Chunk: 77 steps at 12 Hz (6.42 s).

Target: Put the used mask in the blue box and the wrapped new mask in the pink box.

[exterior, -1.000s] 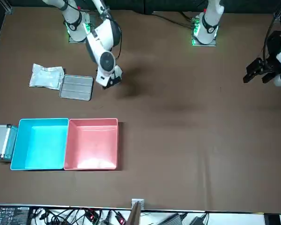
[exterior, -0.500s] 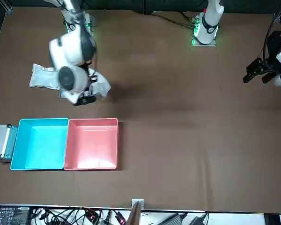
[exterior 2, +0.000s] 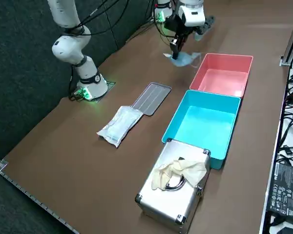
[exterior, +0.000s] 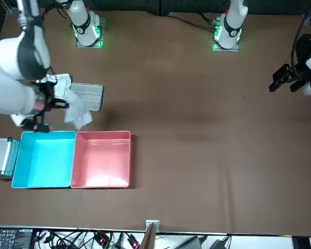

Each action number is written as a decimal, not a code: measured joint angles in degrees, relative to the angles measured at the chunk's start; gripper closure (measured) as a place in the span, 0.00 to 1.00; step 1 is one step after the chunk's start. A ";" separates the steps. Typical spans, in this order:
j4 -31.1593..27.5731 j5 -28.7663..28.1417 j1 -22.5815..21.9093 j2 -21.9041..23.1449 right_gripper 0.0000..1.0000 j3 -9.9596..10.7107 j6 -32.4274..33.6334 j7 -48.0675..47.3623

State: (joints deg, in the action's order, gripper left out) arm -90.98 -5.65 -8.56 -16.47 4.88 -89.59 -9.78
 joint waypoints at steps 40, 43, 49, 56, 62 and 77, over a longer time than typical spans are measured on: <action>-10.91 26.82 -8.17 3.06 0.00 -1.68 1.85 -5.64; -22.42 29.04 -8.64 7.34 0.00 -1.63 -4.14 -8.14; -41.88 35.31 -8.55 14.43 0.00 -1.27 -13.63 -8.49; -49.18 41.39 -5.80 14.52 0.00 -0.95 -19.30 -11.33; -50.78 41.51 -8.21 8.39 0.00 -1.31 -23.85 -19.35; -50.72 48.33 -5.18 -1.61 0.04 -0.82 -25.42 -24.57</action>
State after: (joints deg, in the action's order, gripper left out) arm -141.71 42.68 -13.74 -18.08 4.06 -115.01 -34.35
